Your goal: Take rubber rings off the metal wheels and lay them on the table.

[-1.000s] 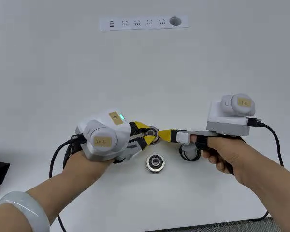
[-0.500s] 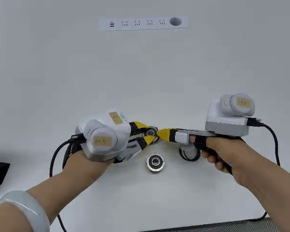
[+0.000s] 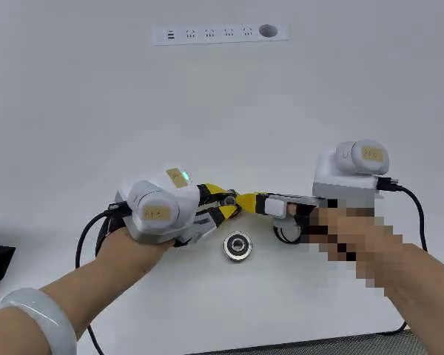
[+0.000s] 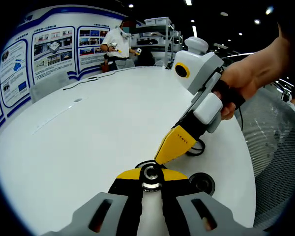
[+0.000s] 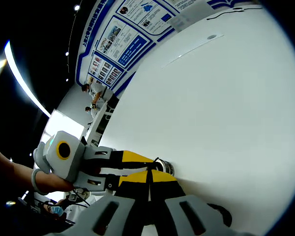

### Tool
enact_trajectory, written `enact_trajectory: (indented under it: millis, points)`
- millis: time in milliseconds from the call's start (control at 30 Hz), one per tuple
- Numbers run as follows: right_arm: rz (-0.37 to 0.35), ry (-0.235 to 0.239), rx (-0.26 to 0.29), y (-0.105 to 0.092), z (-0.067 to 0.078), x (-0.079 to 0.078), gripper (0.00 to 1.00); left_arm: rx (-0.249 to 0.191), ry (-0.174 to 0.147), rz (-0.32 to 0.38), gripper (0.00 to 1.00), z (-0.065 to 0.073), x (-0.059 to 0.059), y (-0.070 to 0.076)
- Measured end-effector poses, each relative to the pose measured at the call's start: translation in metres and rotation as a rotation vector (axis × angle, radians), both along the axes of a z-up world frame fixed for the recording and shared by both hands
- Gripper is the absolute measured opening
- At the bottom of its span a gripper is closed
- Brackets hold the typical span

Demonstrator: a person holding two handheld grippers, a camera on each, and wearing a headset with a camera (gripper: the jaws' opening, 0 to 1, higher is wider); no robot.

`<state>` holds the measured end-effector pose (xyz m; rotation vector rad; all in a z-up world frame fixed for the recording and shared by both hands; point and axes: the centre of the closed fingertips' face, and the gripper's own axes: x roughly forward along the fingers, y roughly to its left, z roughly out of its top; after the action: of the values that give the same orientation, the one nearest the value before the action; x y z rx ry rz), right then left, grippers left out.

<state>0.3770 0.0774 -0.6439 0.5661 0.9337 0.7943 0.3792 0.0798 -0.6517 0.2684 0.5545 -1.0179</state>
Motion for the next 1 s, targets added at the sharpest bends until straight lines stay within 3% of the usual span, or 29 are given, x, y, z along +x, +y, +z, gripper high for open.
enact_trajectory:
  millis: [67,500,1000]
  points:
    - [-0.023,0.005,0.039,0.0008,0.0066,0.0019,0.02,0.000,0.000,0.000,0.14,0.0000,0.0000,0.0001]
    - [-0.045,0.008,-0.006,-0.0072,-0.0014,0.0014,0.02,-0.007,0.000,-0.020,0.16,0.0005,-0.0018,-0.0016]
    - [-0.048,0.012,-0.012,-0.0087,-0.0022,0.0007,0.02,-0.019,-0.040,-0.021,0.26,0.0072,-0.0055,0.0049]
